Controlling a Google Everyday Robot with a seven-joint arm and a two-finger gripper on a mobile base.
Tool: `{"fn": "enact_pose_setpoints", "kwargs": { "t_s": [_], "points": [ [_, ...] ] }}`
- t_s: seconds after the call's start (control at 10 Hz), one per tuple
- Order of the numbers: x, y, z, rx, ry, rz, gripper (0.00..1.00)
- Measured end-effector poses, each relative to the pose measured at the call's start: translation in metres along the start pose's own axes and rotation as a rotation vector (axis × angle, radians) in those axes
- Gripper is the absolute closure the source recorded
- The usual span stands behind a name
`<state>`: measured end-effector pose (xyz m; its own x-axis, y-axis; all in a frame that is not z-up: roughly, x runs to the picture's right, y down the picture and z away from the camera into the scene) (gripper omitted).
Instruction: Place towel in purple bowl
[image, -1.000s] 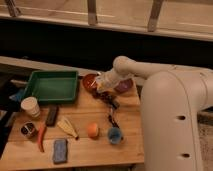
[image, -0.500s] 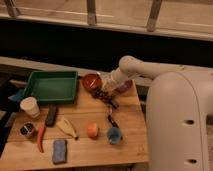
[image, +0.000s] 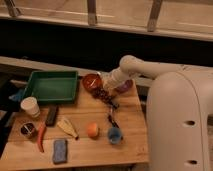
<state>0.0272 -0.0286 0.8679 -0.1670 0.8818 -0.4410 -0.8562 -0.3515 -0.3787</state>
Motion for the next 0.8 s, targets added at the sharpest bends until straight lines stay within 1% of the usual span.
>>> {"fn": "enact_pose_setpoints", "kwargs": {
  "t_s": [0.2,0.3,0.4,0.5,0.6,0.7,0.8],
  "points": [
    [-0.036,-0.007,-0.006,0.014,-0.058,0.008,1.0],
    [-0.05,-0.014,-0.009,0.026,-0.079,0.019,1.0],
    [-0.062,-0.026,-0.015,0.039,-0.1,0.05,0.99],
    [-0.064,-0.038,-0.017,0.041,-0.109,0.081,0.94],
    [-0.065,-0.047,-0.022,0.039,-0.118,0.103,0.86],
    [-0.063,-0.058,-0.025,0.03,-0.122,0.134,0.76],
    [-0.058,-0.067,-0.021,0.006,-0.114,0.168,0.64]
  ]
}}
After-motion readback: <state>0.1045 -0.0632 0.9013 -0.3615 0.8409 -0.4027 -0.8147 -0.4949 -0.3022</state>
